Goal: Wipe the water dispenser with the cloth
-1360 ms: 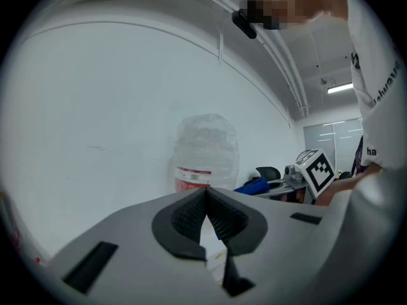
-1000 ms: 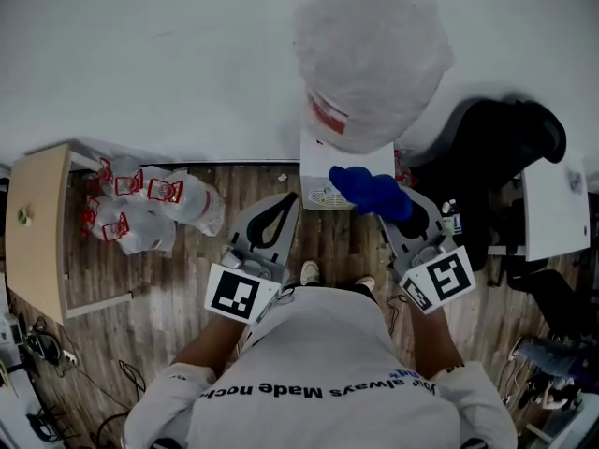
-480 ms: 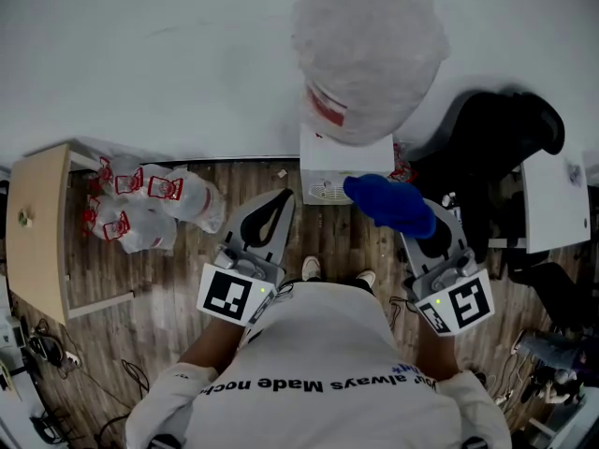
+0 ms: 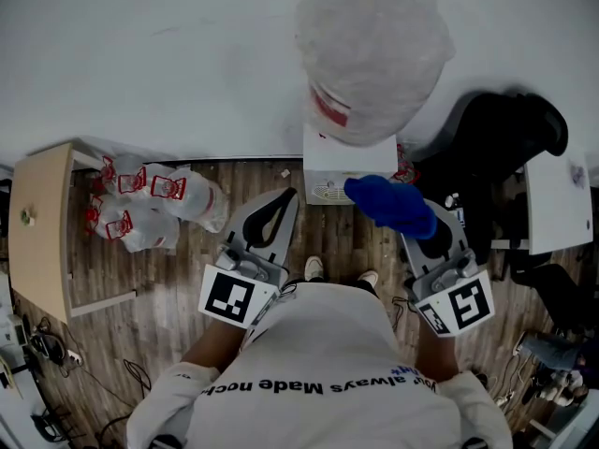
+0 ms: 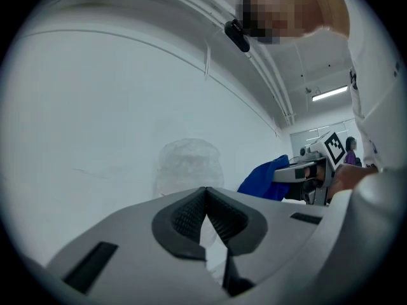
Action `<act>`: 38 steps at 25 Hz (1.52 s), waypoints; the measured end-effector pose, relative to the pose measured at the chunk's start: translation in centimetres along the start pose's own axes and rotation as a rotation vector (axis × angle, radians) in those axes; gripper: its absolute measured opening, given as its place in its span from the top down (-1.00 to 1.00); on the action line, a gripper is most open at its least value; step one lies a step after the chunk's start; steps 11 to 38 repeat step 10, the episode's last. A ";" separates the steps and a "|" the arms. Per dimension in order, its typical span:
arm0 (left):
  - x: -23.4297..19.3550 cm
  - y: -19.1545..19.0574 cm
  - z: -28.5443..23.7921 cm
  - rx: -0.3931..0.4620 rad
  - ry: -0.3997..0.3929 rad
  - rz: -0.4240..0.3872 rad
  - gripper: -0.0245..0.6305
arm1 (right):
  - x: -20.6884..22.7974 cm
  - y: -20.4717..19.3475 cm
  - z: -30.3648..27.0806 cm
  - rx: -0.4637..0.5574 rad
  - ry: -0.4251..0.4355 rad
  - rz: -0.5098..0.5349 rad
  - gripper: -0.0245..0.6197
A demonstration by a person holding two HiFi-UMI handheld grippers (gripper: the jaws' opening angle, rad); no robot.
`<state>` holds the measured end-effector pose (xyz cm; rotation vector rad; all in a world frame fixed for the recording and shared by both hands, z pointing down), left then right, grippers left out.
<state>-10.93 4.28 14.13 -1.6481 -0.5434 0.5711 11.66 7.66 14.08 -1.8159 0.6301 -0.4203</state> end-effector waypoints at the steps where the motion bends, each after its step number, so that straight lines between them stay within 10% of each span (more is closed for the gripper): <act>1: 0.0 0.0 0.0 0.000 -0.001 -0.001 0.87 | 0.1 0.0 0.0 0.002 -0.002 0.000 0.69; 38: 0.1 0.1 -0.2 0.012 -0.012 -0.006 0.87 | 0.3 0.0 0.2 0.006 -0.015 -0.002 0.69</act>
Point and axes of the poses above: the fingertips, and each gripper's own axes: z backward along the fingers, x to its right, y out of its top, the point moved 6 cm from there along z, backward along the fingers, and after that the axes turned 12 degrees about -x, right-handed, at the moved point
